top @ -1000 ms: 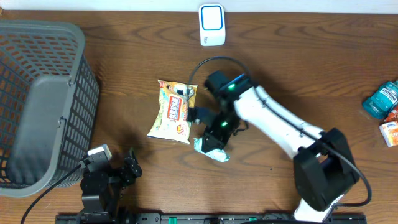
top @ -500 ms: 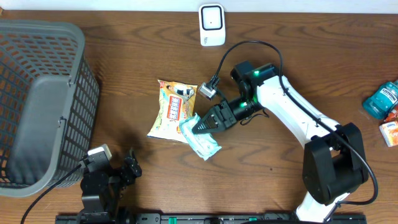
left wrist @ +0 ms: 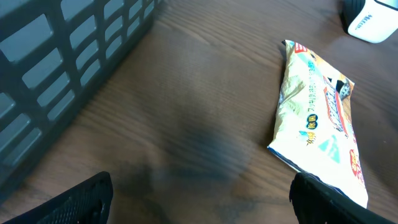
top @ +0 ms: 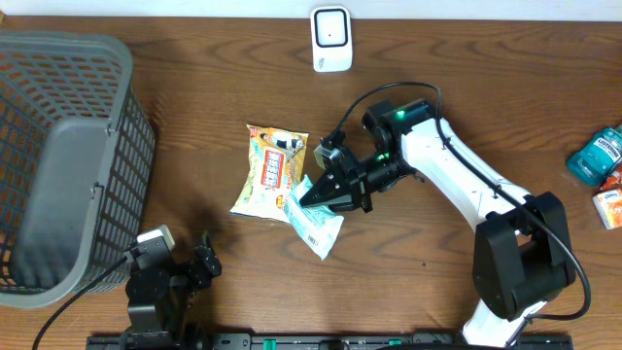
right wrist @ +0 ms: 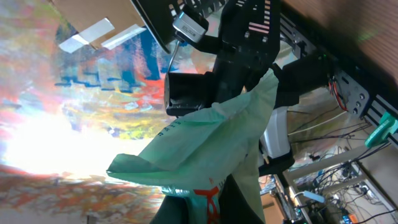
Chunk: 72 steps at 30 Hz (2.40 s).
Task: Scan the item barcode
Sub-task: 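Reach the right gripper to the green wipes pack and grasp it, then lift the green wipes pack and hold it to the scanner face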
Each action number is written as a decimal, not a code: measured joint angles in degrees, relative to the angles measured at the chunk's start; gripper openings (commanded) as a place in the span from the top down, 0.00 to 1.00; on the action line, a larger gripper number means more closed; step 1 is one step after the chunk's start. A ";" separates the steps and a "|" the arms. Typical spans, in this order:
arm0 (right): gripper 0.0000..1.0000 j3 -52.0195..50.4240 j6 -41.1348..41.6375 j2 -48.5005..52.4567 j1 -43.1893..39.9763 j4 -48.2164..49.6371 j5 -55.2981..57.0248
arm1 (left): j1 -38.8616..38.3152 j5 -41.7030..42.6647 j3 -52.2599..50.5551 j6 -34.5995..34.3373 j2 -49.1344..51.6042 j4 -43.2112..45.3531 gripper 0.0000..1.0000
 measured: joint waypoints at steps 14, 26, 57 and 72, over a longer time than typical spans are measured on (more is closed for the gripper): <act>0.99 0.00 1.25 0.00 -1.29 -0.02 -0.15 | 0.00 0.00 0.00 0.00 0.00 0.00 0.09; 0.99 0.00 1.18 0.00 -1.29 0.04 -0.11 | 0.00 0.00 0.00 0.00 0.00 0.00 0.09; 0.99 -0.28 -14.99 1.31 -1.27 59.41 72.81 | 0.00 0.00 0.00 0.00 0.00 0.00 0.09; 0.99 1.05 -20.81 8.70 -1.22 89.29 81.42 | 0.00 0.00 0.00 0.00 0.00 0.00 0.09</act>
